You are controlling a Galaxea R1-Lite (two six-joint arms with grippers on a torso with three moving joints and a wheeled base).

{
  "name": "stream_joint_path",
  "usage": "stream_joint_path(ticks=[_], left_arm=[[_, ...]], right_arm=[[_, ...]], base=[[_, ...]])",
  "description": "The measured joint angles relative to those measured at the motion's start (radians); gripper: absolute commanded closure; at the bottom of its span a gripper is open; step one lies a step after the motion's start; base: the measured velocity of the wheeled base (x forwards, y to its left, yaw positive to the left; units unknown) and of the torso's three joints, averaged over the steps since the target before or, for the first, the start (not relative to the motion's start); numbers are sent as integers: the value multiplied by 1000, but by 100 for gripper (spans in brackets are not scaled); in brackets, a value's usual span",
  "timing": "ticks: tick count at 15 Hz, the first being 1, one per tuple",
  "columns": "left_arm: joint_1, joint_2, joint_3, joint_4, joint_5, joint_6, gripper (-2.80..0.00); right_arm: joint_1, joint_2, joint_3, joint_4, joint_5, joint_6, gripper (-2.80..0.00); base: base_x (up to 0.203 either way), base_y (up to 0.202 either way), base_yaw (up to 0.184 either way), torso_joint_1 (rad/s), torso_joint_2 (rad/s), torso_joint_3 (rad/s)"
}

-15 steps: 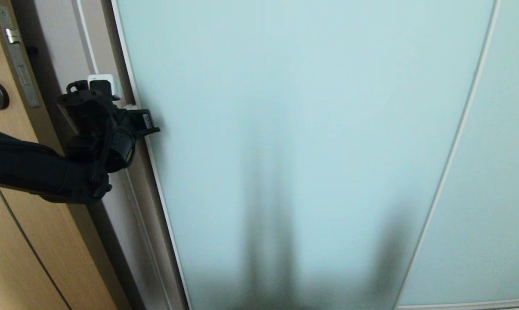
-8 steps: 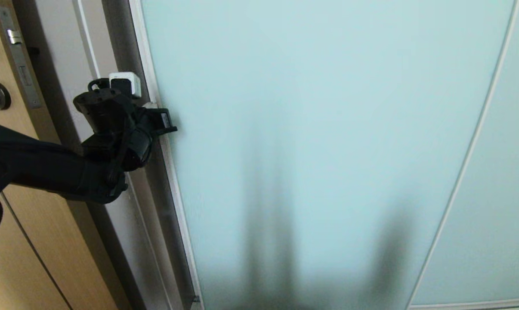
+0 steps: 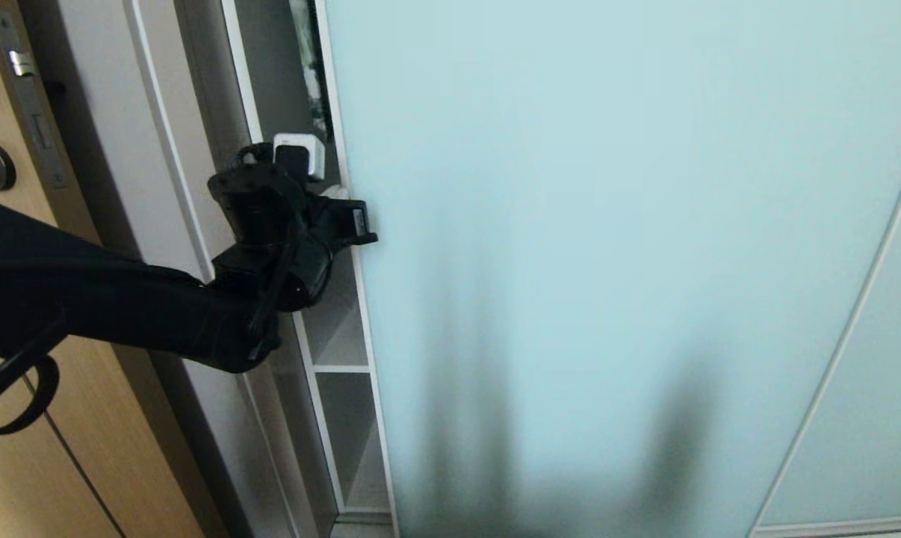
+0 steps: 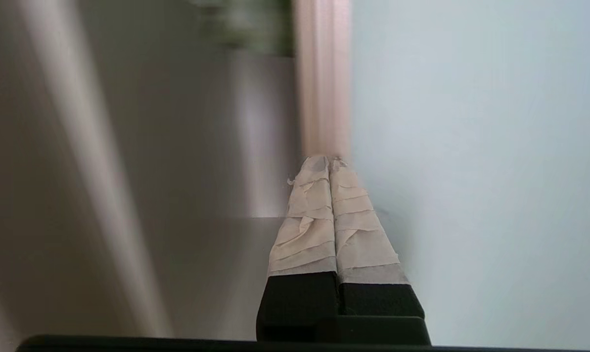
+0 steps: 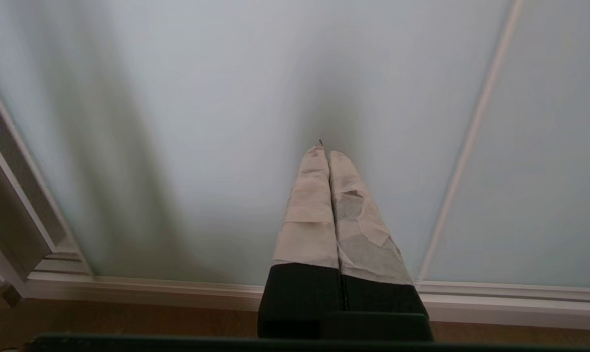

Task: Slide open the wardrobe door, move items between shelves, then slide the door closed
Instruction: Open the door

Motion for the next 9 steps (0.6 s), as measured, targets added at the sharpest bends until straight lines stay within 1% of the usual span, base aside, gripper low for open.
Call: stream_joint_path(ticks=[5, 7, 9], left_arm=[[-165, 22, -28, -3, 9, 19, 0], [-200, 25, -32, -17, 21, 22, 0], [-210, 4, -24, -39, 24, 26, 0]], right_arm=[[0, 0, 0, 0, 0, 0, 0], [0, 0, 0, 0, 0, 1, 0], [0, 0, 0, 0, 0, 0, 0]], base=[[0, 0, 0, 0, 0, 0], [0, 0, 0, 0, 0, 0], [0, 0, 0, 0, 0, 0]])
